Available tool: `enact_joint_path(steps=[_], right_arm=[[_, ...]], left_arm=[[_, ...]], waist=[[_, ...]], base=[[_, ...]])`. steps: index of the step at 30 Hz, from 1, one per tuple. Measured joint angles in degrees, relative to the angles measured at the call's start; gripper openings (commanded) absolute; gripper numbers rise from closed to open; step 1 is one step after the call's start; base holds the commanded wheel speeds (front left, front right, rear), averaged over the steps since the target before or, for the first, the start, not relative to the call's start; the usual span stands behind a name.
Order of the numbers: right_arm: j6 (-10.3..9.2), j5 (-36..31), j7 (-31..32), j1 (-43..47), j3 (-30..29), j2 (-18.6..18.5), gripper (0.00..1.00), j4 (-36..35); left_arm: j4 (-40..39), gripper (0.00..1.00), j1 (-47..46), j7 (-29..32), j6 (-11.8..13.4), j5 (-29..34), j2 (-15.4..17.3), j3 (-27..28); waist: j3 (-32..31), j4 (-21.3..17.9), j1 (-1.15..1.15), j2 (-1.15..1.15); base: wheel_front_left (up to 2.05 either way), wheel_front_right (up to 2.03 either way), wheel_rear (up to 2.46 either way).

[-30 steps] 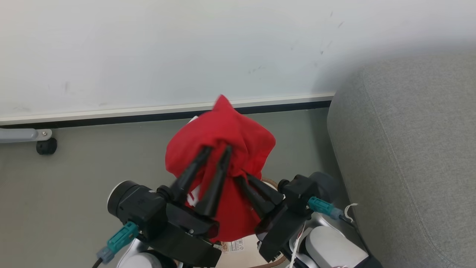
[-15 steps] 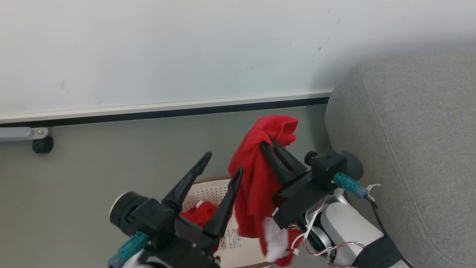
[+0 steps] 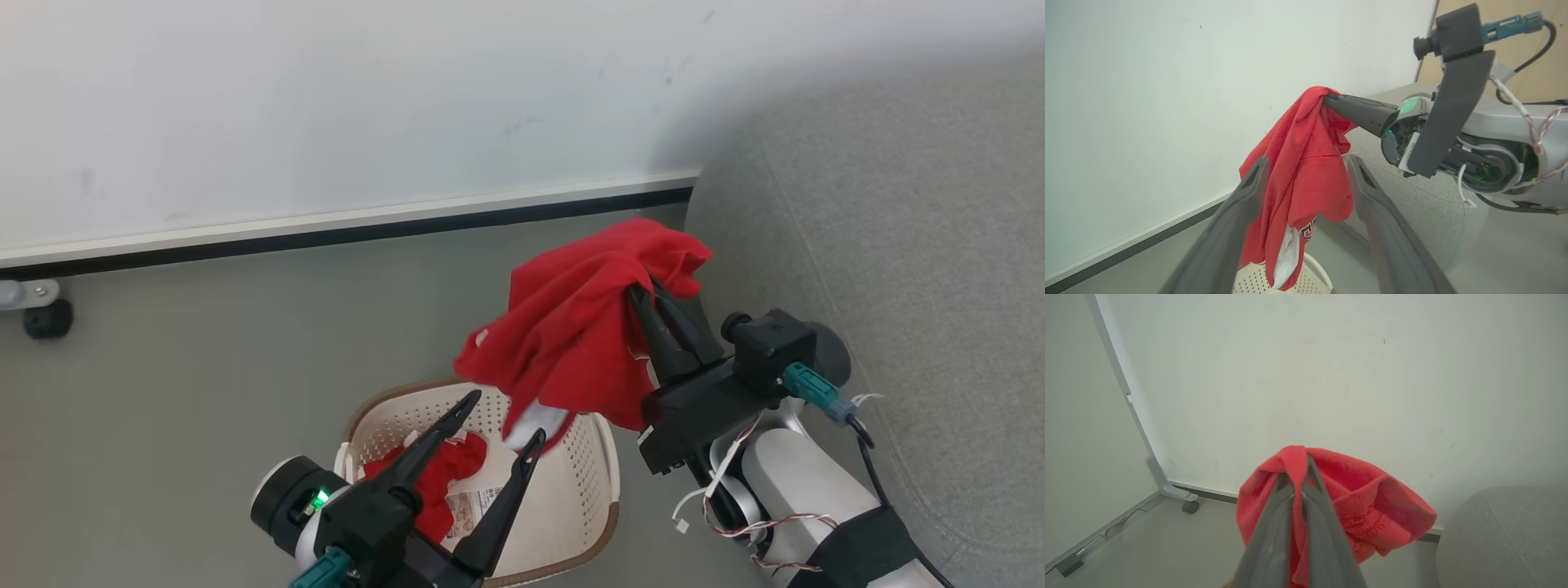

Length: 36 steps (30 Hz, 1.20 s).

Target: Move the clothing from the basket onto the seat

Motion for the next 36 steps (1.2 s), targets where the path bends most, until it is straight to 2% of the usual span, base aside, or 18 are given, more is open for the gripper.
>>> enact_joint_path(steps=[14, 22, 26, 36], right_arm=[[-1.89, -0.01, -0.94, 0.03, -2.57, -1.04, 0.0, -2.08], [-2.3, -0.07, -1.01, -0.09, -4.08, -1.58, 0.0, -3.5], [-2.76, -0.09, -1.07, -1.96, -6.46, -3.23, 0.0, -4.14], [-4.02, 0.12, -1.45, -10.76, -17.0, -9.53, 0.0, -5.2]], left_arm=[[-2.21, 1.0, 0.18, 1.52, -1.45, 1.49, 2.6, -1.66], [-4.07, 1.0, 0.14, 2.07, -1.62, 2.72, 3.77, -1.76], [-4.9, 1.0, -0.12, 2.53, -1.96, 3.16, 4.48, -1.7], [-7.72, 1.0, -2.7, 3.61, -2.5, 4.05, 6.23, -1.24]], waist=[[3.53, -6.22, 0.0, 0.0], [5.72, -9.58, 0.0, 0.0], [7.38, -11.29, 0.0, 0.0], [12.33, -14.22, 0.0, 0.01]], base=[[0.0, 0.0, 0.0], [0.0, 0.0, 0.0], [0.0, 0.0, 0.0], [0.0, 0.0, 0.0]])
